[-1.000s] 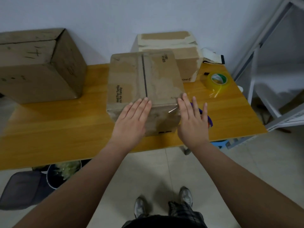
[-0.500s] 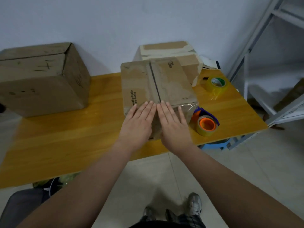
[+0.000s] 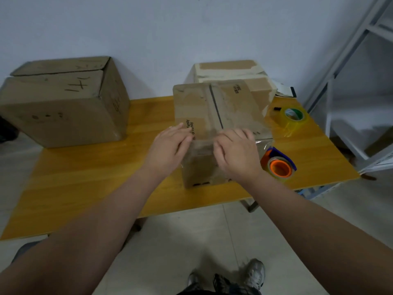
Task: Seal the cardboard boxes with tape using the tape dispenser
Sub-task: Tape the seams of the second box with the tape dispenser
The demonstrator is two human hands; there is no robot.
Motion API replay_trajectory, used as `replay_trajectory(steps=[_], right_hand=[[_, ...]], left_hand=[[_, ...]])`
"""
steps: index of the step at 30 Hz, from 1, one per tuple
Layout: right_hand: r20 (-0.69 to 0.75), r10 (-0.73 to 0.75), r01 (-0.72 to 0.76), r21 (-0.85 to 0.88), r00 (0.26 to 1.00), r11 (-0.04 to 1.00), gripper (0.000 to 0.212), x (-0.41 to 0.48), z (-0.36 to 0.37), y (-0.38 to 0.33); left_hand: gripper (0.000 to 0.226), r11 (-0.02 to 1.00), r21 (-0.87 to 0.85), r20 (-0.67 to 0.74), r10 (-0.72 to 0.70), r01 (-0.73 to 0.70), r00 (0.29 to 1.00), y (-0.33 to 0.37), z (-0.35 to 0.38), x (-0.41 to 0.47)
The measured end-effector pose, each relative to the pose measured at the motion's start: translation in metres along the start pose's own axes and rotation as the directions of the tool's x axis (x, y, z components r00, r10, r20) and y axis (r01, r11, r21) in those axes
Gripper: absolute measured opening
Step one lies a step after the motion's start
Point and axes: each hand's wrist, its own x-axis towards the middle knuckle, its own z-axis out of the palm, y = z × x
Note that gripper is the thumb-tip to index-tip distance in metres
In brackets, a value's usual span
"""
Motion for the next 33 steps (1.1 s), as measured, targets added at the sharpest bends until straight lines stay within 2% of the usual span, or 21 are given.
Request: replay_trajectory(steps=[1,4,6,9,13,16,19,21,24,27,29,31,33], right_hand=[[0.024,-0.026,0.026,0.028,0.999,0.999,0.033,0.010,0.001,-0.003],[0.286,-0.064,0.074,-0.025,0.956,0.997,0.046,0.026,0.013,-0.004],[0.370,-0.053,0.098,-0.104,0.927,0.990,0.052,0.025,0.021,0.001],[0.358,-0.066,0.131,-0.162,0.931,0.978,0.059,0.021,0.028,0.004],[0.279,-0.202,0.274,-0.251,0.939,0.928,0.056,0.018,0.032,0.011],[0.340,-0.281,0.373,-0.248,0.897,0.894,0.058,0.018,0.032,0.014],[0.454,-0.304,0.398,-0.127,0.838,0.908,0.065,0.020,0.024,0.019],[0.477,-0.273,0.330,-0.039,0.836,0.943,0.065,0.025,0.011,0.030],[0.412,-0.184,0.205,-0.006,0.893,0.979,0.056,0.024,-0.008,0.057],[0.426,-0.110,0.122,-0.002,0.898,0.993,0.048,0.020,-0.019,0.092],[0.485,-0.036,-0.032,0.132,0.874,0.991,0.043,0.018,-0.021,0.116],[0.531,-0.015,-0.186,0.322,0.847,0.928,0.040,0.015,-0.021,0.133],[0.494,-0.037,-0.207,0.431,0.869,0.878,0.043,0.008,-0.017,0.140]], left_hand=[[0.037,1.000,-0.011,0.038,0.006,-0.006,0.999,0.000,0.002,0.011],[0.044,0.994,0.081,0.165,0.057,-0.071,0.985,-0.004,0.015,0.022],[0.046,0.984,0.133,0.160,0.100,-0.121,0.982,-0.012,0.019,0.017],[0.052,0.956,0.215,0.119,0.176,-0.198,0.977,-0.023,0.020,0.007],[0.060,0.907,0.335,0.170,0.208,-0.255,0.963,-0.030,0.022,0.005],[0.066,0.892,0.361,0.199,0.211,-0.272,0.957,-0.029,0.020,0.005],[0.072,0.882,0.389,0.216,0.195,-0.267,0.957,-0.023,0.016,0.004],[0.067,0.894,0.399,0.159,0.149,-0.202,0.976,-0.011,0.013,0.009],[0.060,0.898,0.429,0.090,0.057,-0.091,0.994,0.023,0.020,0.031],[0.064,0.891,0.433,0.154,0.079,-0.139,0.985,0.057,0.043,0.055],[0.063,0.879,0.443,0.221,0.085,-0.178,0.972,0.068,0.060,0.065],[0.064,0.880,0.447,0.255,0.050,-0.164,0.966,0.069,0.071,0.068],[0.070,0.870,0.469,0.258,0.029,-0.151,0.966,0.067,0.075,0.068]])
